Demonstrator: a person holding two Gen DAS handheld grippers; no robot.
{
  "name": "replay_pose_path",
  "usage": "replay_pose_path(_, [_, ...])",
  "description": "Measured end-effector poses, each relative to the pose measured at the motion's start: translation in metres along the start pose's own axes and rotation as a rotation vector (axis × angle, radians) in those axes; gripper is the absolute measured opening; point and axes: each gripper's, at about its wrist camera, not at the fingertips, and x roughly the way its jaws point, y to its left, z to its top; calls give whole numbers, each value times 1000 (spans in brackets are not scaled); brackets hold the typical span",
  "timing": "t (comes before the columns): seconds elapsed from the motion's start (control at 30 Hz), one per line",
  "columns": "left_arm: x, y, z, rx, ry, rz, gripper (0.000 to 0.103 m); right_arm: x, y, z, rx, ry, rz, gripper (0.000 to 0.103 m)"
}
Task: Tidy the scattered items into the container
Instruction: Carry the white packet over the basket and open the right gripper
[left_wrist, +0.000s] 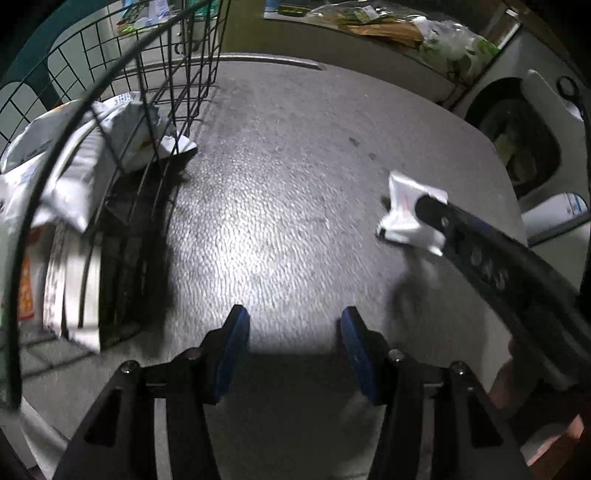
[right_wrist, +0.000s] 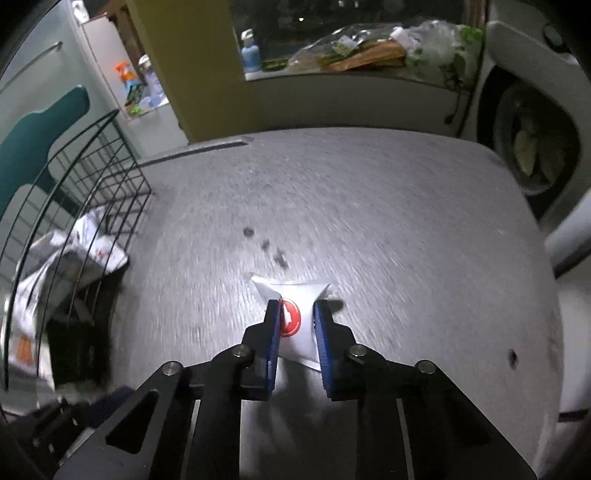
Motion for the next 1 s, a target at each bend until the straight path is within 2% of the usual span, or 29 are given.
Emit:
replay_pose_path(0.23, [-35, -6, -25, 58, -25, -21, 58, -47, -8, -33, 4, -12, -6, 19])
replay_pose_path(0.4, [-86, 2, -35, 73, -86, -60, 58, -94, 11, -29, -23, -69, 23, 19])
replay_pose_path(0.53, [-141, 27, -37, 57, -188, -35, 58, -139, 52, -9, -78, -151, 79, 19])
replay_pose_path(0.67, [-174, 67, -37, 6, -243, 24, 59, -162, 105, 3, -145, -189, 143, 19])
replay_pose_path(0.83, [-186, 115, -38, -77, -242, 71, 59, -157, 162, 0, -204, -166, 192, 19])
replay_pose_path(0.93, [-187, 134, -32, -123, -233, 82, 59, -147, 183, -5, -220, -147, 204, 19])
replay_pose_path(1.0, [-189, 145, -33, -144, -239, 121, 59, -143, 191, -7, -224, -136, 236, 21])
